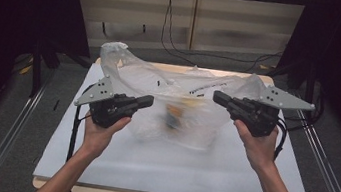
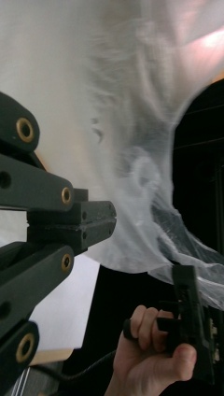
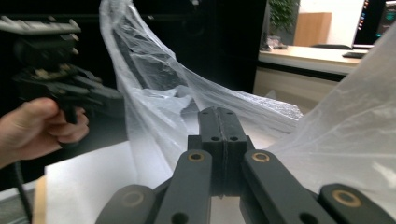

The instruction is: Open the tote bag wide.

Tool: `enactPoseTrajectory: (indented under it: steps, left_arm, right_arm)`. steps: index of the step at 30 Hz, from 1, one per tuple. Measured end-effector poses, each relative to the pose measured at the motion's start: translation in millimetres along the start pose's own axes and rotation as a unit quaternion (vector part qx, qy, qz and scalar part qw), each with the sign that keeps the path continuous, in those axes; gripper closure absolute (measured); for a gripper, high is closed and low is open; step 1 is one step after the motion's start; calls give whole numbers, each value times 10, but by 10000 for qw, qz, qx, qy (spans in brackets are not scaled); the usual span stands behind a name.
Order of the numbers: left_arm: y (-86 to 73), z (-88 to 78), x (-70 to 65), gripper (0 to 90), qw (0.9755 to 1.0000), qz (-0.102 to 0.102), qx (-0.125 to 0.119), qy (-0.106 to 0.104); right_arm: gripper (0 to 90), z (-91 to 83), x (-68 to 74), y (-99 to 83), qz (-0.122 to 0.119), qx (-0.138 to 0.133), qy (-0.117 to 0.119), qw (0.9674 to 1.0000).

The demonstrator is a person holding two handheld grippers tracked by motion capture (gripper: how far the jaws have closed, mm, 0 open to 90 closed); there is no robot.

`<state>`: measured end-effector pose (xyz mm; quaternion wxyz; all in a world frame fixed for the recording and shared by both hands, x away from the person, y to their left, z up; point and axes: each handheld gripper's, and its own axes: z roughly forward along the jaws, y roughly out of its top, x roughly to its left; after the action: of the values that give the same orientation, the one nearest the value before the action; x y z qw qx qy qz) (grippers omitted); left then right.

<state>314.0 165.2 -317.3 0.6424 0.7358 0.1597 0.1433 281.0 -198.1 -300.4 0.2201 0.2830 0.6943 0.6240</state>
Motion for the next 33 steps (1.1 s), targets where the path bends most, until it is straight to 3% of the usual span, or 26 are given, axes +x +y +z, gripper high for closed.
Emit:
enactPoseTrajectory:
  steps: [8,14,18,19,22,24,27,33]
  left_arm:
    - [215,85,151,900,9999,-36,-61,138]
    - [298,217,392,900,9988,-157,134,438]
    - [238,318,509,900,9980,-240,267,513]
    - [176,397,593,900,9972,-314,397,546]
    - [65,539,686,900,9960,-498,594,454]
    - [-23,611,715,900,9953,-629,656,349]
    - [-137,694,702,900,9933,-560,951,353]
    - [-306,789,671,900,9908,-586,1186,273]
  right_arm:
    - [900,243,-45,104,-118,179,-189,9996]
    - [900,472,-93,170,-199,388,-354,9984]
    - [900,602,-162,187,-202,457,-504,9975]
    - [900,637,-184,184,-181,493,-539,9972]
    - [900,745,-256,149,-163,632,-648,9958]
    - [900,802,-281,103,-274,740,-776,9939]
    - [900,857,-313,-19,-110,808,-671,9944]
    - [900,925,-330,-241,90,1060,-530,9929]
